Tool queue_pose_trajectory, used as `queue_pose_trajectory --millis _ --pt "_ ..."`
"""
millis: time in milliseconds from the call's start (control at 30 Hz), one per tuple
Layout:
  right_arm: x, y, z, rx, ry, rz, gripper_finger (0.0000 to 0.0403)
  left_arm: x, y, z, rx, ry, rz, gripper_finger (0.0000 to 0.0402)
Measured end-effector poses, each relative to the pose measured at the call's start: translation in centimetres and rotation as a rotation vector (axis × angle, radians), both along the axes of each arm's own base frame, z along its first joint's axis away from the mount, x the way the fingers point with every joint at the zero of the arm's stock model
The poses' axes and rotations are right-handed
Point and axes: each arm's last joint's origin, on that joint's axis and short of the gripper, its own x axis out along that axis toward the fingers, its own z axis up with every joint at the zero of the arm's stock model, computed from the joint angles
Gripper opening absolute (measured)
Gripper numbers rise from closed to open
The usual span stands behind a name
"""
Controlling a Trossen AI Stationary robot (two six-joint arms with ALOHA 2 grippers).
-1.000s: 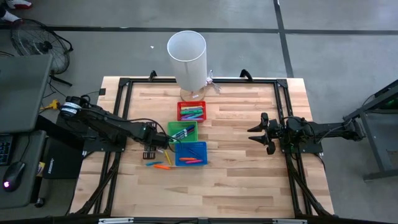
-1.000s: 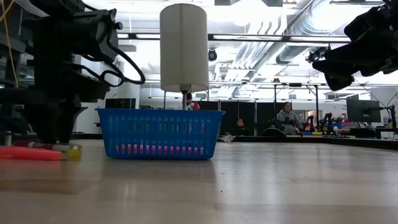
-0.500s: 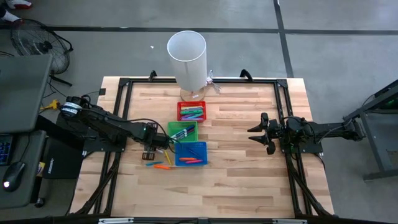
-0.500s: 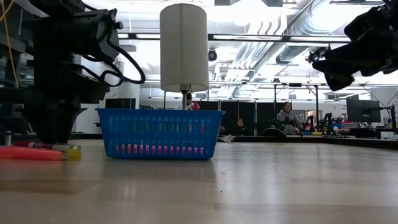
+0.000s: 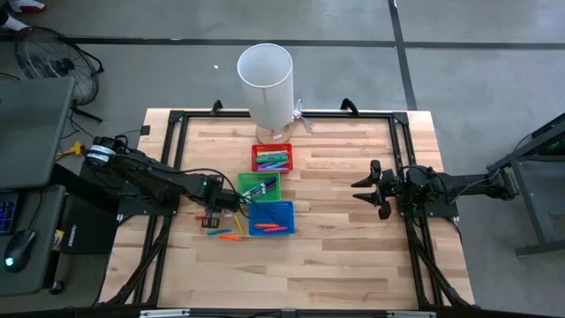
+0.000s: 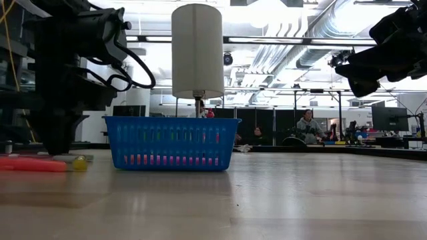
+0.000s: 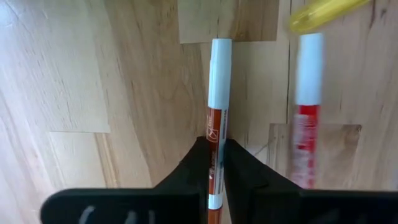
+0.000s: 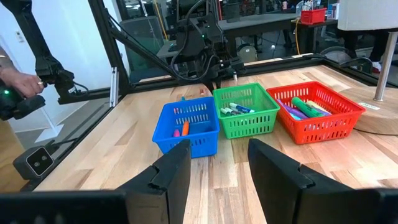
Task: Pick & Place Markers
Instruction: Put the white and brown marker pen into the green bin
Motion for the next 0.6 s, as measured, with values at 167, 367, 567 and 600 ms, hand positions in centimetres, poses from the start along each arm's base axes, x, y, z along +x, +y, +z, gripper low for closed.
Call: queue_pose_trajectory --millis 167,367,567,600 --pt "0.00 0.00 0.00 0.000 0.000 0.000 0.0149 0.00 0.00 -0.01 -0.001 0.000 0.008 0.0023" --pt "0.00 0.00 0.01 0.001 0.000 0.000 0.0149 0.00 0.00 -0.01 -0.001 -0.002 0.019 0.0020" --pt "0.00 0.00 0.00 0.001 0.000 0.000 0.0149 0.01 0.00 -0.01 -0.001 -0.003 0.022 0.0020" --pt "0.00 0.00 0.00 0.000 0.000 0.000 0.0149 0.01 0.00 -0.01 -0.001 -0.003 0.022 0.0020"
